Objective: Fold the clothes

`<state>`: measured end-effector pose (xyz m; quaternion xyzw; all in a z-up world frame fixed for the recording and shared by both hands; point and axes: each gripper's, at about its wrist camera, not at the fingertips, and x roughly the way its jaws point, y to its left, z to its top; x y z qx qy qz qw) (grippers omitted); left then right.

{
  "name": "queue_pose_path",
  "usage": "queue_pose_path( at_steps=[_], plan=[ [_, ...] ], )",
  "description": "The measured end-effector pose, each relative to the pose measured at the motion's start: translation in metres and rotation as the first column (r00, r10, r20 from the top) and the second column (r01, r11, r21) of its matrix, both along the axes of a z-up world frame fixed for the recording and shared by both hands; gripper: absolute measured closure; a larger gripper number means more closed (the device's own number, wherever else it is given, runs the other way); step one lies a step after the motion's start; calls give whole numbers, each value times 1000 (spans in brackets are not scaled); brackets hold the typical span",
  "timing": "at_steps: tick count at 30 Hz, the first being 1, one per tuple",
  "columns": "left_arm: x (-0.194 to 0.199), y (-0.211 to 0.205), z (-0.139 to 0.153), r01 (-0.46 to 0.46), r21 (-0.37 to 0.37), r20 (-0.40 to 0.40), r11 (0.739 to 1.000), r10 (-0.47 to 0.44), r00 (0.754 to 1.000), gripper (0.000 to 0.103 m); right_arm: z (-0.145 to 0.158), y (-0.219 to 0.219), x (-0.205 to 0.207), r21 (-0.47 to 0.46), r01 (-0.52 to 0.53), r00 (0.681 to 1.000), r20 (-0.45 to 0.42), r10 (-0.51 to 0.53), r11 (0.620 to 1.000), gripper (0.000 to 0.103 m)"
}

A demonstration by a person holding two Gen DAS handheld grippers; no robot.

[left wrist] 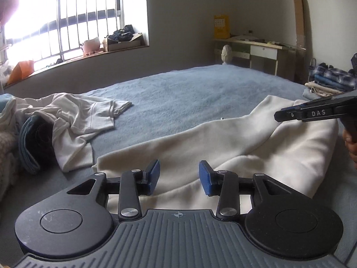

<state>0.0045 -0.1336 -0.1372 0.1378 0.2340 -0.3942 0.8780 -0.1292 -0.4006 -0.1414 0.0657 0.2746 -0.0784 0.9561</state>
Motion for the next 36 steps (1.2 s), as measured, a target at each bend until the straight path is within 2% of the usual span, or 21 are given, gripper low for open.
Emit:
queue_pose_path(
  at_steps=[3,6,8,10,13,15,16,18,19,21,23,26,27,29,32,36],
  plan=[
    [14,-8,-9,-19,17,-17,1000,19,1000,64,-5,-13,35,-62,14,997,-74,-18,998,84],
    [28,-17,-19,-37,35,-33,999,38,999,62,-34,-27,71,-100,44,983,-175,-61,994,84],
    [38,-22,-25,-49,47,-44,998,51,998,61,-52,-36,80,-75,71,982,-171,-83,995,85],
    [47,-28,-31,-61,59,-55,996,64,996,61,-56,-42,80,-36,97,983,-153,-101,995,85],
    [58,-34,-38,-75,71,-70,995,80,994,61,-42,-51,69,18,105,987,-124,-102,994,85],
    [59,-35,-37,-75,67,-73,995,80,994,61,-27,-59,54,2,143,987,-78,-142,990,84],
    [58,-35,-38,-75,67,-70,995,80,994,61,-24,-67,50,-45,181,980,-80,-184,982,84],
    [58,-36,-38,-74,70,-62,995,79,995,61,-36,-97,46,-59,273,949,-147,-279,960,85],
    [57,-37,-38,-75,73,-57,995,79,995,61,-43,-114,42,-32,314,935,-166,-315,949,86],
    [55,-38,-37,-75,82,-43,994,79,996,61,-49,-139,29,76,365,925,-140,-352,928,87],
    [54,-39,-38,-75,92,-28,993,78,997,61,-49,-152,18,141,416,908,-114,-402,898,86],
    [53,-40,-37,-75,105,-12,992,77,997,60,-44,-167,-8,221,522,852,-92,-515,824,84],
    [52,-40,-35,-74,107,-9,992,76,997,60,-41,-170,-19,243,538,841,-81,-536,807,84],
    [50,-39,-30,-82,105,1,991,83,997,59,-28,-171,-42,253,548,832,-60,-552,798,84],
    [43,-30,-13,-115,79,25,990,114,993,59,-4,-162,-72,235,523,847,-38,-530,819,84],
    [10,-5,20,-49,-14,23,999,49,999,58,23,-131,-99,163,438,897,-10,-442,884,84]
  ],
)
